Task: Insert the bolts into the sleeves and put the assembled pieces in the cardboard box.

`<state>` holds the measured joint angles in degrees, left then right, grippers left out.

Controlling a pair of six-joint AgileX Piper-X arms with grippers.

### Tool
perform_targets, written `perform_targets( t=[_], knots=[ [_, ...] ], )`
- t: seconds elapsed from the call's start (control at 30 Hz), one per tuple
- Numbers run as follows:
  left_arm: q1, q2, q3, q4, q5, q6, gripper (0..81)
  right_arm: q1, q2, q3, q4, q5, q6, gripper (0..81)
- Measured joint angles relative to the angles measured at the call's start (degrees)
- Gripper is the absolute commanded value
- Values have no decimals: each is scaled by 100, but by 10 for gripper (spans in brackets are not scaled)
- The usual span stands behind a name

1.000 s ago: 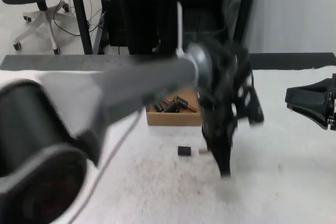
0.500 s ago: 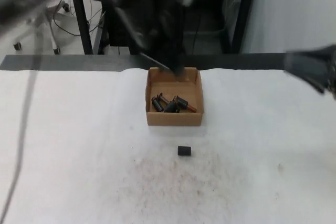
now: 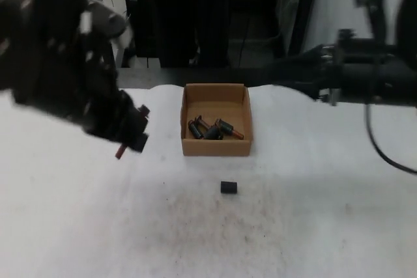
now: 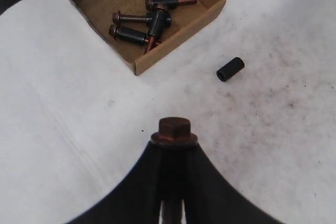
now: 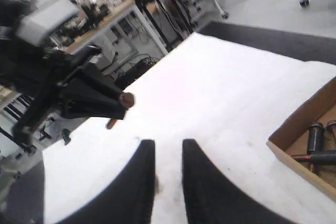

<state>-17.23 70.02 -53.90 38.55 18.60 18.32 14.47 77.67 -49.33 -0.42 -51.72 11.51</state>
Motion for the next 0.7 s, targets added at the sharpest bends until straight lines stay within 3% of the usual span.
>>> perform_targets(
  t=[0.1, 0.17, 0.3, 0.4, 0.7],
  knots=[
    [96, -558, 539, -421, 0, -98, 2, 185, 850, -1014, 1437, 603, -1359, 197],
    [149, -831, 787, -528, -37, -167, 2, 220, 1011, -1228, 1772, 828, -1712, 242],
    [171, -1014, 1103, -590, -472, -197, 2, 406, 1682, -2020, 3143, 2042, -3214, 329],
    [171, -1010, 1271, -597, -734, -202, 2, 639, 2101, -2425, 3737, 2861, -4033, 336],
    [176, -1010, 1485, -659, -897, -202, 2, 1201, 2686, -2900, 4003, 3401, -5105, 336]
  ],
)
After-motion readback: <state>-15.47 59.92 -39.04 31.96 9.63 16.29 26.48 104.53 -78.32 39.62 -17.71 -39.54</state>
